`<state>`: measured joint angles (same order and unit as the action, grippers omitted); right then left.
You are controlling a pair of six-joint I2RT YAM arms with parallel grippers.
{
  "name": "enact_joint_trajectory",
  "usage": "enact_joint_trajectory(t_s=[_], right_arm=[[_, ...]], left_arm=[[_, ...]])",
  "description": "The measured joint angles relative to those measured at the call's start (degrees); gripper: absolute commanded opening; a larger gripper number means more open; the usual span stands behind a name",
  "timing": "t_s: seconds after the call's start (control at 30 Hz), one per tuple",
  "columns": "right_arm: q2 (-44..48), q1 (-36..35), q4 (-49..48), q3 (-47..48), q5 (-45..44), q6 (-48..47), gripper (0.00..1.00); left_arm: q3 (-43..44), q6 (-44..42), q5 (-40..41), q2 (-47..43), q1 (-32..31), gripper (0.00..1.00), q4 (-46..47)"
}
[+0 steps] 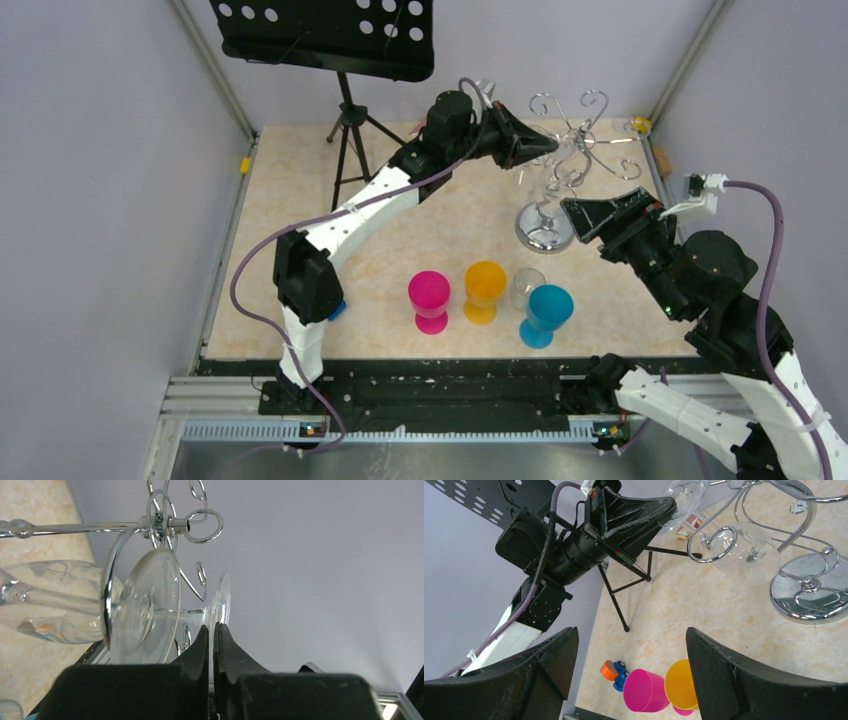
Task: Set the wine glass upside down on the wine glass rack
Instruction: Turn the wine glass upside down at the wine rack.
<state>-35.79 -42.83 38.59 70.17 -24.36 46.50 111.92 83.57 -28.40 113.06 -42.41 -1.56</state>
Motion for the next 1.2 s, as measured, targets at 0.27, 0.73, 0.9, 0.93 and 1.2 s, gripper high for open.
enact_joint_trajectory(t_s=[0.27, 0.73, 0.9, 0.93, 1.2], right_arm=[[0.0, 0.0, 0.0, 0.0, 0.0, 0.0, 0.80], [0.1, 0.0, 0.7, 0.0, -1.5, -0.5, 0.80], [0.5, 0.0, 2.8, 0.1, -3.6, -1.0, 0.80], [0.7, 0.0, 3.3, 0.1, -4.2, -1.1, 0.80], [1.7, 0.0, 5.7, 0.9, -6.9, -1.5, 0.80]], left_arm=[[3.2, -1.3, -0.6, 2.0, -1.7, 0.00, -1.2], [3.9, -2.8, 1.0, 2.0, -2.3, 0.00, -5.2], [6.1, -2.8, 1.6, 3.0, -2.4, 0.00, -5.8], [6.4, -2.8, 1.9, 3.2, -2.4, 0.00, -5.8], [8.2, -3.0, 2.7, 4.5, -2.6, 0.00, -6.5]])
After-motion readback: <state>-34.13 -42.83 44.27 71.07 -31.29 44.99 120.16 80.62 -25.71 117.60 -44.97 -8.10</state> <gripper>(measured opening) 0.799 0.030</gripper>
